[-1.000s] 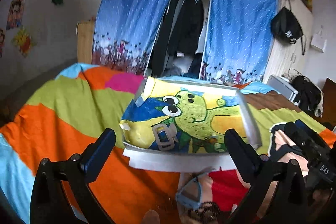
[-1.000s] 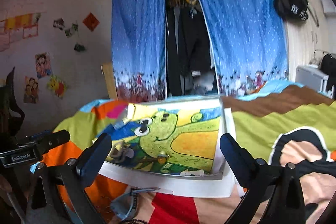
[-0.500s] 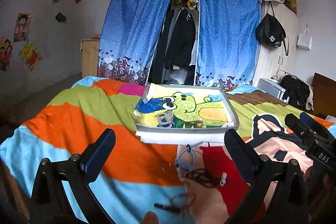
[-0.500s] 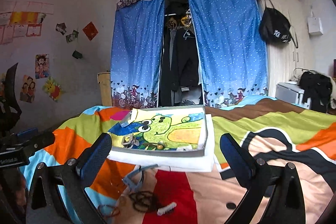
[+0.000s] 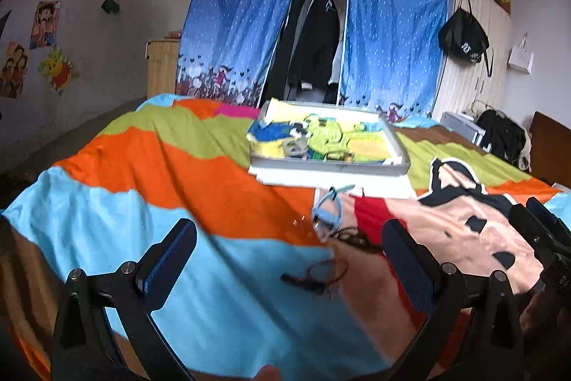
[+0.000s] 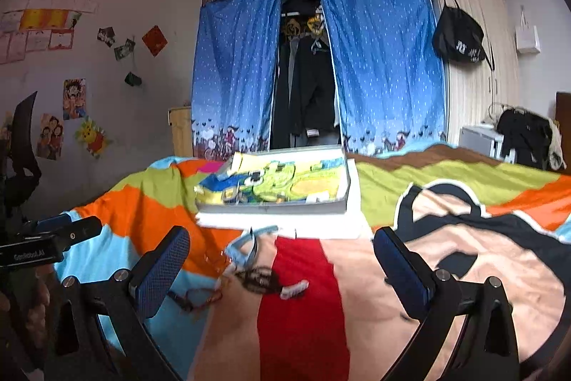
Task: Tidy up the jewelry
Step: 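Open both tools and withdraw them from the tray toward the jewelry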
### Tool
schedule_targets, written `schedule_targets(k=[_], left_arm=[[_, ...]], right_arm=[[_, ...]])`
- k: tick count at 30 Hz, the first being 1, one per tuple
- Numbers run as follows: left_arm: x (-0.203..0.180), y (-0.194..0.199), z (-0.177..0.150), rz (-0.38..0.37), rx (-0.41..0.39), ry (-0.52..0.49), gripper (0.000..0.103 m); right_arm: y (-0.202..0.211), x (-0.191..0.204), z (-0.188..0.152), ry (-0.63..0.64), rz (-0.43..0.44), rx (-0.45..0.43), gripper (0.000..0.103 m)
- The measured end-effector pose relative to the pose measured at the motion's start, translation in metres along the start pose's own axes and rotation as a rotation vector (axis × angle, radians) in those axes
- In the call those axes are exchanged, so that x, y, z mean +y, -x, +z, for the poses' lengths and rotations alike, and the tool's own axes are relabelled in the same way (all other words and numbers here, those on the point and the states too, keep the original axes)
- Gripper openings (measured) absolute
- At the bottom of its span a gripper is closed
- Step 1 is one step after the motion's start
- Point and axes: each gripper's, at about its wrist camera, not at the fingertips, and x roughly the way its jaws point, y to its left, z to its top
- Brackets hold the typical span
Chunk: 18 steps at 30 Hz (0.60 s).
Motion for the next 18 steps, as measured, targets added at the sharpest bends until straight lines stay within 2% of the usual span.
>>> schedule_targets(k=[6, 11, 18], left_arm=[[0.010, -0.006, -0.020, -0.002, 0.083, -0.029, 0.101], [0.013, -0.024, -0.035, -0.025, 0.198, -0.041, 0.101], [0.015, -0.047, -0.049, -0.058, 0.302, -0.067, 0.101]], right_arm=[[-0.008, 0.000, -0.019, 0.012, -0.007, 0.076, 0.103], [-0.025, -0.005, -0.035, 0.003, 0.020, 0.165, 0.103], [-0.049, -0.014, -0.058, -0.025, 0.070, 0.291, 0.103]])
